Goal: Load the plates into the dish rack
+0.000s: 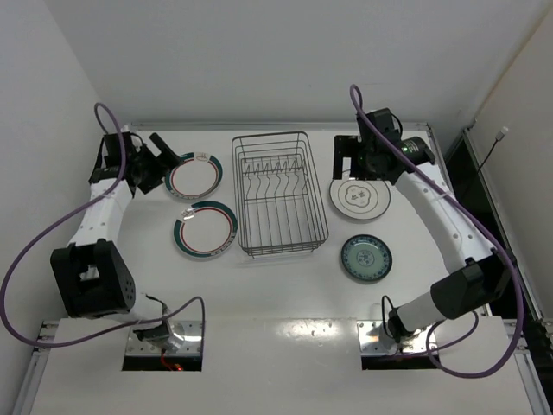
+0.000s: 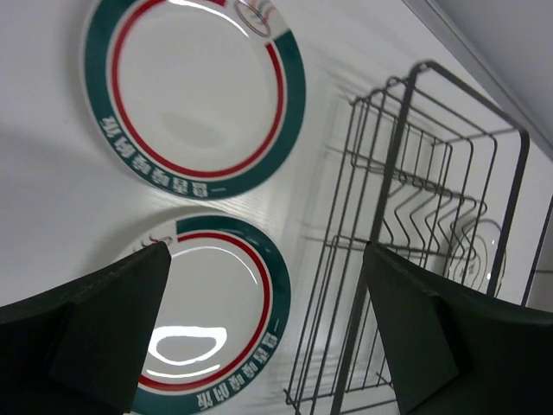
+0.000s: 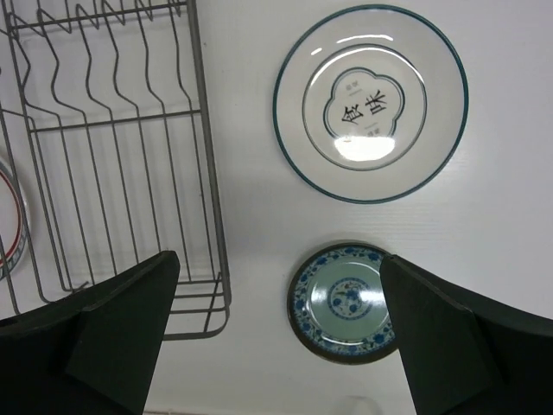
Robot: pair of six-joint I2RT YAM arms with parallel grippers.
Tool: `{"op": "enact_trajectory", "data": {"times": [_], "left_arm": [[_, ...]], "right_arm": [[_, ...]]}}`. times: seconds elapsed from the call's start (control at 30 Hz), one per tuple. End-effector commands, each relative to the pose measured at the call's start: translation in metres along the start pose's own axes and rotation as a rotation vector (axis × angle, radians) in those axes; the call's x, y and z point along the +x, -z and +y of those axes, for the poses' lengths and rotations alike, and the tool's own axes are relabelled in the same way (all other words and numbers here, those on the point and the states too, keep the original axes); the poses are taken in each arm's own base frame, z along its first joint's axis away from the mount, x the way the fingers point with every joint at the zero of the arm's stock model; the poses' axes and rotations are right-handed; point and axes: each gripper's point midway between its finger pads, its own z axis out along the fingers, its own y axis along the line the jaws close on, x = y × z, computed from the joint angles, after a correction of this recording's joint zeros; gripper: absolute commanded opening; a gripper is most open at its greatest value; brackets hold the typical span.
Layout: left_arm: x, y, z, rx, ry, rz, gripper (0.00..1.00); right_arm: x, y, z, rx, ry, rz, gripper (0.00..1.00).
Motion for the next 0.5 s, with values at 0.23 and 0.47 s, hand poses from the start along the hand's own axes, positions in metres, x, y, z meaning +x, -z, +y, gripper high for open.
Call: {"op": "enact_trajectory", "data": {"times": [0.23, 0.47], "left_arm": [[0.054, 0.024, -0.021, -0.012, -0.249, -0.015, 0.93], [0.088, 0.034, 0.006, -0.075, -0.340, -0.001, 0.93]], "right_arm": [[0.031, -0.044, -0.064, -0.122, -0.395, 0.121, 0.97], [0.116, -0.078, -0.127, 0.055, -0.585, 0.330, 0.93]]}}
